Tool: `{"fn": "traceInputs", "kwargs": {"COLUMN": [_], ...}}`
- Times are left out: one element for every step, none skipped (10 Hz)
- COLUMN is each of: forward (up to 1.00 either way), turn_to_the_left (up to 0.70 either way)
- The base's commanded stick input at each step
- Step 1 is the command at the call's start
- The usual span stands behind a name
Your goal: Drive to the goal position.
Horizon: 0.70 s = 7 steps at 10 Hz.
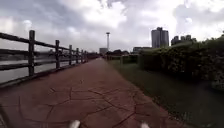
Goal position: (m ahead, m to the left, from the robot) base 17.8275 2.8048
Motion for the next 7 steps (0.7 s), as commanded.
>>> {"fn": "traceInputs", "kwargs": {"forward": [0.70, 0.70, 0.70, 0.70, 0.70, 0.70, 0.70], "turn_to_the_left": [0.00, 0.00, 0.00, 0.00, 0.00, 0.00, 0.00]}}
